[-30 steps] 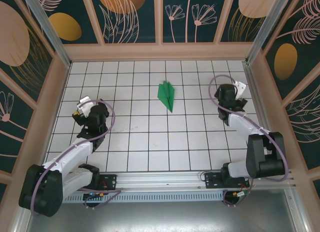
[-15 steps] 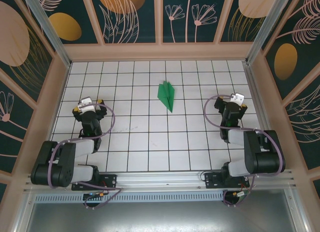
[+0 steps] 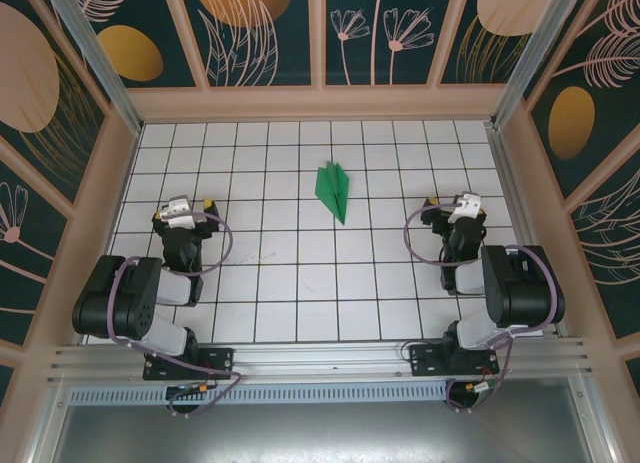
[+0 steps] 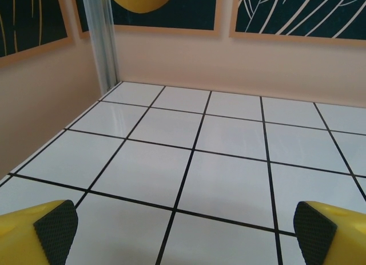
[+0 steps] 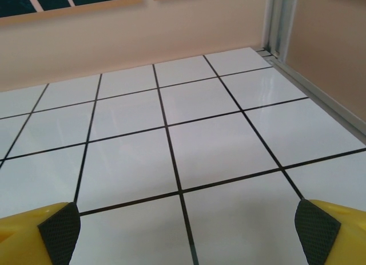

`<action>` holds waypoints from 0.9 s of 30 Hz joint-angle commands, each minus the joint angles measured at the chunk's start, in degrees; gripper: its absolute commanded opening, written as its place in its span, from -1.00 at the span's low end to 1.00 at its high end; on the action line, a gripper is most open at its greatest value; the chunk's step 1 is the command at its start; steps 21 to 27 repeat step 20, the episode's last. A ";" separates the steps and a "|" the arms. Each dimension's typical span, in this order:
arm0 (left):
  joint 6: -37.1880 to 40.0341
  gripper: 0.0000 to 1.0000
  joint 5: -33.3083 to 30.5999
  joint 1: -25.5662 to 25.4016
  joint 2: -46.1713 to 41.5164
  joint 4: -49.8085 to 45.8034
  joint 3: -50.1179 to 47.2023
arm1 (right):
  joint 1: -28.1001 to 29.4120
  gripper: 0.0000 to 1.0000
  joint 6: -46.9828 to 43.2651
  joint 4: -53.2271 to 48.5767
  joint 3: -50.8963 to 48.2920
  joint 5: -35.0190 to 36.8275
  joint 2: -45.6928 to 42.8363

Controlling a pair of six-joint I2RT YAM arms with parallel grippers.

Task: Fold a paper plane with a square sheet of paper (pick it up from the middle)
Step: Reset both arms

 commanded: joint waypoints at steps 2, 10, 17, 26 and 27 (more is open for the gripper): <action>-0.77 0.98 -2.42 0.73 0.55 1.62 1.53 | -1.15 0.98 -0.29 4.26 -0.14 -3.21 0.45; -0.65 0.98 -1.96 0.76 0.63 1.16 1.85 | -1.15 0.98 -0.27 4.26 -0.07 -3.20 0.47; -0.69 0.98 -1.33 0.79 0.73 0.38 2.29 | -1.11 0.98 -0.33 4.34 -0.20 -3.22 0.50; -0.24 0.97 -0.31 0.78 0.64 0.69 2.14 | -0.99 0.98 -2.84 6.04 -1.16 -9.55 0.25; -0.24 0.97 -0.31 0.78 0.64 0.69 2.14 | -0.99 0.98 -2.84 6.04 -1.16 -9.55 0.25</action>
